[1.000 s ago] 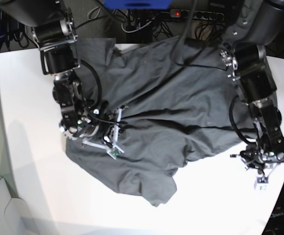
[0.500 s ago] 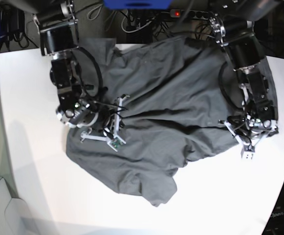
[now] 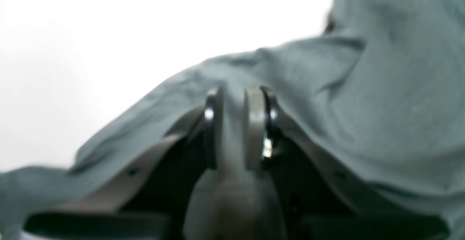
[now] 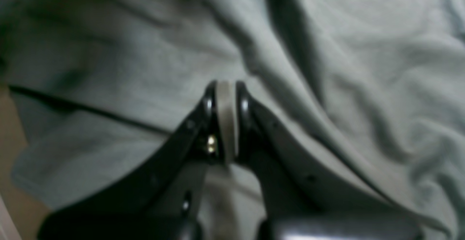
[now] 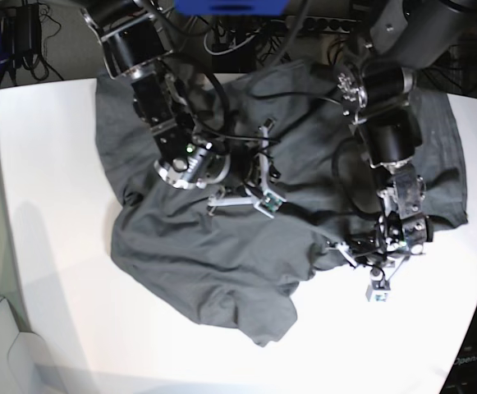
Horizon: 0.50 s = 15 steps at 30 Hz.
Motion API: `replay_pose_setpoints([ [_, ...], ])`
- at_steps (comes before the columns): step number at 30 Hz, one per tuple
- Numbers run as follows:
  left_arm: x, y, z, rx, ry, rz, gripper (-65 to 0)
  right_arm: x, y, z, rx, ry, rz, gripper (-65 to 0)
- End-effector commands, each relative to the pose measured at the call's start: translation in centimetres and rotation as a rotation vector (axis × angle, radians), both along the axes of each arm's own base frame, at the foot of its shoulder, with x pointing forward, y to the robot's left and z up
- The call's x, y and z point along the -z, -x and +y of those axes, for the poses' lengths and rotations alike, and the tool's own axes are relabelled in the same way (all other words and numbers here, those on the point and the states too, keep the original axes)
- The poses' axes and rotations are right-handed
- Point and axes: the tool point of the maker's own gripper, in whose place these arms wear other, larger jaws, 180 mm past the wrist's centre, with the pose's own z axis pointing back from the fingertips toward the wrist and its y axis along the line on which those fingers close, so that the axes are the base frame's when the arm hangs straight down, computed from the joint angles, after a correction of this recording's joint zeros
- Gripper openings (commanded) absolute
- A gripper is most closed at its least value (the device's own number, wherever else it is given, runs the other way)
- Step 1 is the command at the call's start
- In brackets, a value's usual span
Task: Layout the t-shirt on the table in an organized manner, then fold the t-shirt properly
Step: 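Lift the held fabric with both grippers toward the collar end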
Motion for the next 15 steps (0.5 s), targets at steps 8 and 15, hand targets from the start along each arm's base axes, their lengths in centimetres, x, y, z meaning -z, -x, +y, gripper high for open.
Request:
replay_pose_setpoints([
  [8, 0.2, -1.8, -1.1, 0.008, 0.052, -0.071, -54.3, 1.1, 0.2, 2.1, -0.002, -0.093, 0.045, -65.0],
  [15, 1.3, -1.7, -0.1, -0.005, 0.062, -0.09, -54.3, 3.1, 2.4, 1.7, 0.0, -0.075, 0.107, -65.0],
])
